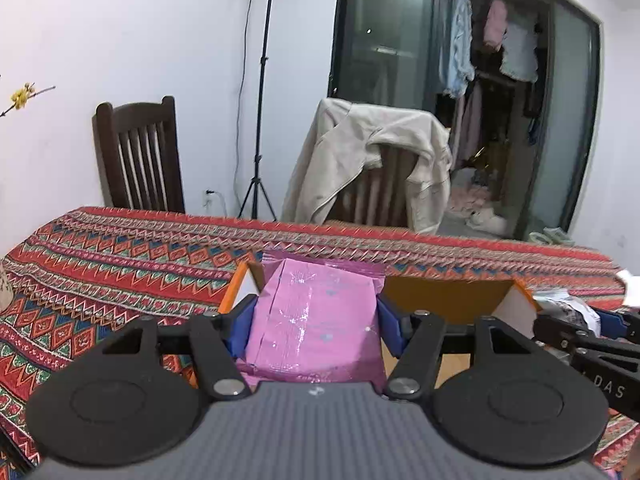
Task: Organize snacks
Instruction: 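Carry both packets into the orange box and open both grippers, then grasp the white-and-green bar with the right gripper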
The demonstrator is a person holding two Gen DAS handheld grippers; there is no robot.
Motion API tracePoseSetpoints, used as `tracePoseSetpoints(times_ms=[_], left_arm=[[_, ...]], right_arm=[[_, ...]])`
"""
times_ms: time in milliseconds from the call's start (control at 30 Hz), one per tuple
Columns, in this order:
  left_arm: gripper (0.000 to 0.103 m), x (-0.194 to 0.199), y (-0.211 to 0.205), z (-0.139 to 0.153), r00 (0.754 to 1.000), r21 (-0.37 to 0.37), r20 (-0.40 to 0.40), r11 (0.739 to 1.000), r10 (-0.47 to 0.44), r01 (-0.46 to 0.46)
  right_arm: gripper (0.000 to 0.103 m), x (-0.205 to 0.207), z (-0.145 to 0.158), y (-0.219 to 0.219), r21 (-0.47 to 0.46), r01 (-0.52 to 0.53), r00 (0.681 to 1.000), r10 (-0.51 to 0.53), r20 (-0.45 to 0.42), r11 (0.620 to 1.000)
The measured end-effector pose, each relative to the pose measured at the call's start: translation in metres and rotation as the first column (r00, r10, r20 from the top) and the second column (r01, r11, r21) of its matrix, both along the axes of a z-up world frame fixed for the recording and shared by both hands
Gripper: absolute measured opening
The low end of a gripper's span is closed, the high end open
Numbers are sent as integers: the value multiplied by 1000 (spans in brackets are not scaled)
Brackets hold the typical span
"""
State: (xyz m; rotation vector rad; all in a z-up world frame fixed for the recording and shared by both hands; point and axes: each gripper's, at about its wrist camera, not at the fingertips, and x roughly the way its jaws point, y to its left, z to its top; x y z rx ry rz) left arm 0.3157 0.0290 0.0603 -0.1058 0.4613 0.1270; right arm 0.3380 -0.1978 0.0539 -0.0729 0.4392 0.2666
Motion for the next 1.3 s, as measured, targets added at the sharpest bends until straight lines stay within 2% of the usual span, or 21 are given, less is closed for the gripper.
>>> tracePoseSetpoints(times_ms=[200, 267, 300, 367, 400, 433, 467, 700, 1000, 1300], left_arm=[[64, 16, 8, -22, 998, -29, -62, 1000, -10, 8], [70, 14, 10, -25, 998, -41, -61, 999, -17, 15], [75, 12, 11, -24, 998, -42, -51, 999, -22, 20], [96, 7, 11, -21, 1000, -37, -23, 999, -21, 20], [99, 5, 10, -20, 1000, -34, -9, 999, -17, 17], [103, 2, 9, -19, 1000, -32, 2, 999, -16, 16], [103, 0, 9, -17, 1000, -33, 9, 999, -18, 19], [103, -14, 8, 2, 999, -52, 36, 998, -31, 33], [103, -53, 10, 34, 998, -80, 41, 996, -37, 40], [103, -113, 13, 33, 998, -85, 28, 994, -60, 62]], right_arm=[[43, 14, -28, 3, -17, -1, 998, 0, -56, 1000], [44, 17, -34, 3, -20, -4, 997, 2, -75, 1000], [48, 18, -35, 3, -18, -6, 997, 4, -77, 1000], [70, 17, -36, 0, -10, -22, 996, 21, -86, 1000], [87, 16, -36, -1, -2, -26, 996, 26, -85, 1000], [97, 16, -34, -2, 4, -26, 997, 26, -79, 1000], [99, 15, -33, -3, 6, -26, 997, 27, -71, 1000], [101, 0, -17, -9, 28, -20, 999, 21, -36, 999], [103, -48, 17, -14, 14, -20, 1000, 20, 23, 1000], [103, -113, 19, -31, 35, -29, 1000, 28, 10, 999]])
